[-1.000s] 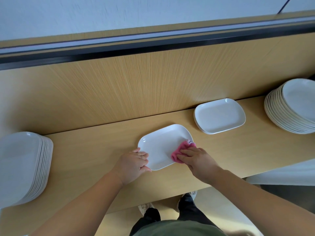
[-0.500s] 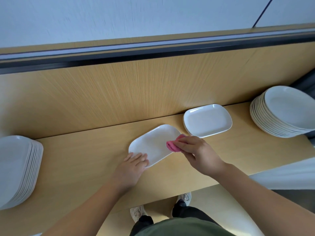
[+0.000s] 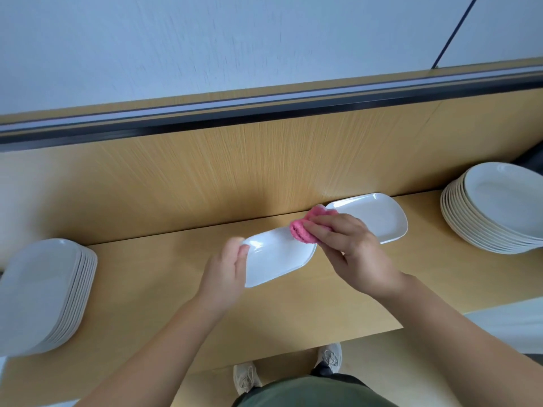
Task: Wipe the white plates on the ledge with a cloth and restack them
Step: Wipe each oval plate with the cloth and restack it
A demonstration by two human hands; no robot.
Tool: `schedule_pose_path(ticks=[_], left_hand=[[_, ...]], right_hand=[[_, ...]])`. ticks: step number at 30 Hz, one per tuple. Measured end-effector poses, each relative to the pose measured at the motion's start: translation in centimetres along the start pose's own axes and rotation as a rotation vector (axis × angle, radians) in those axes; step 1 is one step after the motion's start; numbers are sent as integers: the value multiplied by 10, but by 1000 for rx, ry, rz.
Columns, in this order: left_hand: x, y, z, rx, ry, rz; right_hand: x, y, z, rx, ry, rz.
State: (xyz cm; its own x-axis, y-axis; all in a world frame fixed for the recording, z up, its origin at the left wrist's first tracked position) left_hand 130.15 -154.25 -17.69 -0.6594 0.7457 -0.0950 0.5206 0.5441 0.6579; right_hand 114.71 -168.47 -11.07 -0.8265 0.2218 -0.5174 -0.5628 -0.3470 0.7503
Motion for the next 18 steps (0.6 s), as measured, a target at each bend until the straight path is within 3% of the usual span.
schedule_pose_path(ticks=[6, 12, 18], left_hand=[[11, -11, 40, 76, 268, -5], [16, -21, 60, 124, 365, 17], [12, -34, 77, 170, 506, 148]], right_hand=[[1, -9, 3, 7, 8, 14], [4, -15, 3, 3, -1, 34], [9, -20, 0, 3, -17, 59]])
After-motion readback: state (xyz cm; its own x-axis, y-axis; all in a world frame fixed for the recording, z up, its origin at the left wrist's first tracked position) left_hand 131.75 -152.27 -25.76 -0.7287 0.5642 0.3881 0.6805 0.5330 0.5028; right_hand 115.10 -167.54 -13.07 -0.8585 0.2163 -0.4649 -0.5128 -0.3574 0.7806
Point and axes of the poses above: each hand's wrist, its own x-axis away from the middle knuckle, its own y-axis out of the back of the hand, z = x × y, the point moved 10 cm from there along -x, towards the middle knuckle, and after that the axes turned 1 degree about y, right-handed, at the moved point
